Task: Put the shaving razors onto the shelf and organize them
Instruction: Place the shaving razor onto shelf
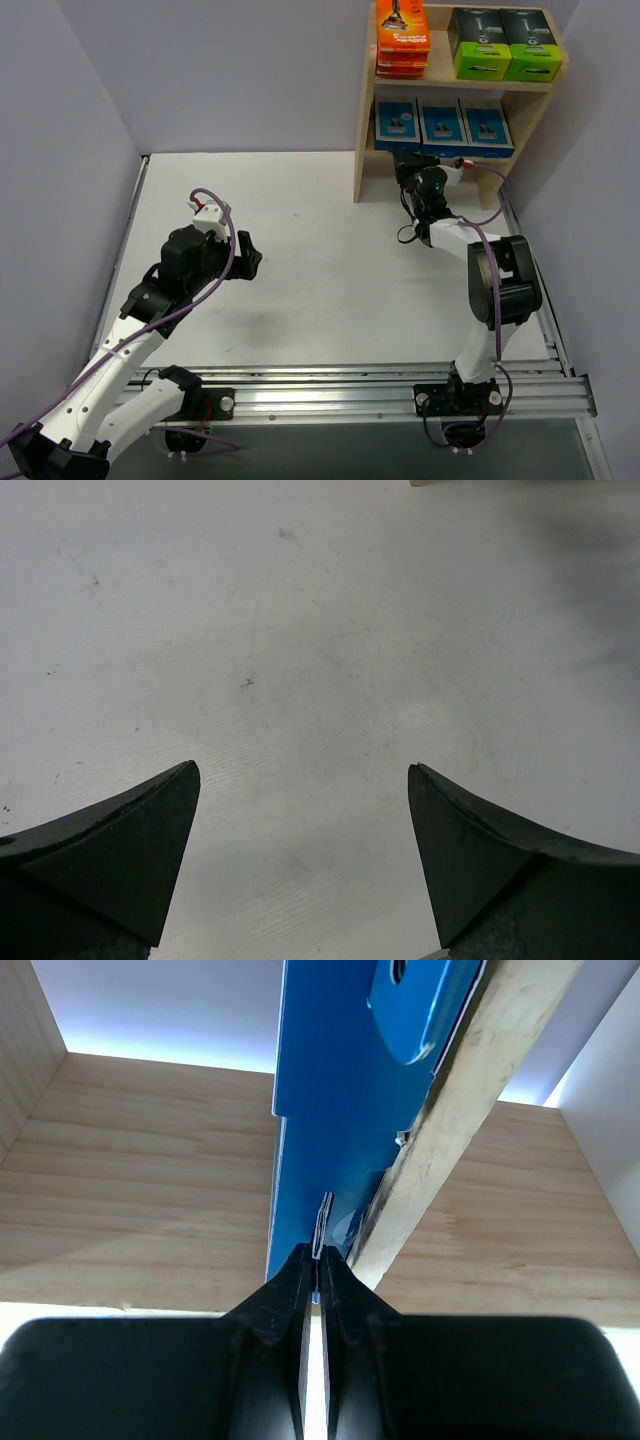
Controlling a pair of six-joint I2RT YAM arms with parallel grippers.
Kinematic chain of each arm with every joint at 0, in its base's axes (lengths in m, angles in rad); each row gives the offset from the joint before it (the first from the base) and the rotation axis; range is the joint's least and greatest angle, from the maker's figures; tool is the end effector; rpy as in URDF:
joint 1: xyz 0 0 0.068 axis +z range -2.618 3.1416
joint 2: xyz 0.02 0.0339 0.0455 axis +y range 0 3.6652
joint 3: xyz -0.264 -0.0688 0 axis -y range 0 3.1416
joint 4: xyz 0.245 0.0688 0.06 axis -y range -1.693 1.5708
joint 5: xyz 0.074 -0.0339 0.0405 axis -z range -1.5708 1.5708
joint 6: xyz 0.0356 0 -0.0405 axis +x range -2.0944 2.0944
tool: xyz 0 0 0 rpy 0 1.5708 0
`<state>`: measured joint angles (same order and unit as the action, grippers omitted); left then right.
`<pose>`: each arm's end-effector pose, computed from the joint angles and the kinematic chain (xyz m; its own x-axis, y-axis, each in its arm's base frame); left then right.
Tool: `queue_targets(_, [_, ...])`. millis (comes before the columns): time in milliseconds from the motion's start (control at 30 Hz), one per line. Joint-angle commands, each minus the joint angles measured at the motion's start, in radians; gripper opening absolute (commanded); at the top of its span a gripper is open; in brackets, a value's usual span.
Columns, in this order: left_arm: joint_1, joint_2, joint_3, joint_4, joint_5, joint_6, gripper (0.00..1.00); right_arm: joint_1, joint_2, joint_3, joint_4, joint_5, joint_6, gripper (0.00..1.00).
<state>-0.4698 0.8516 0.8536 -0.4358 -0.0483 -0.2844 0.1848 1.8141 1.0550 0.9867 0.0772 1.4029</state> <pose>0.1705 -0.0847 0.3266 -0.4756 -0.0728 -0.8766 0.2914 0.9273 -0.2351 0.4028 0.0725 0.2693 -0.0707 0.9868 -0.1456 -0.2370 0.1252 0.9634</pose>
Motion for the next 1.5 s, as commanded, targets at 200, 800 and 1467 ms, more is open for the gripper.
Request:
queue_targets(200, [-0.003, 0.000, 0.012, 0.017, -0.004, 0.005, 0.94, 0.008, -0.013, -0.023, 0.049, 0.075, 0.004, 0.00])
queue_targets(800, [-0.001, 0.003, 0.012, 0.017, -0.004, 0.005, 0.94, -0.027, -0.029, -0.041, 0.056, 0.038, 0.008, 0.00])
queue_targets(1467, [-0.001, 0.003, 0.012, 0.016, -0.004, 0.005, 0.94, -0.028, -0.024, -0.039, 0.064, 0.013, 0.005, 0.05])
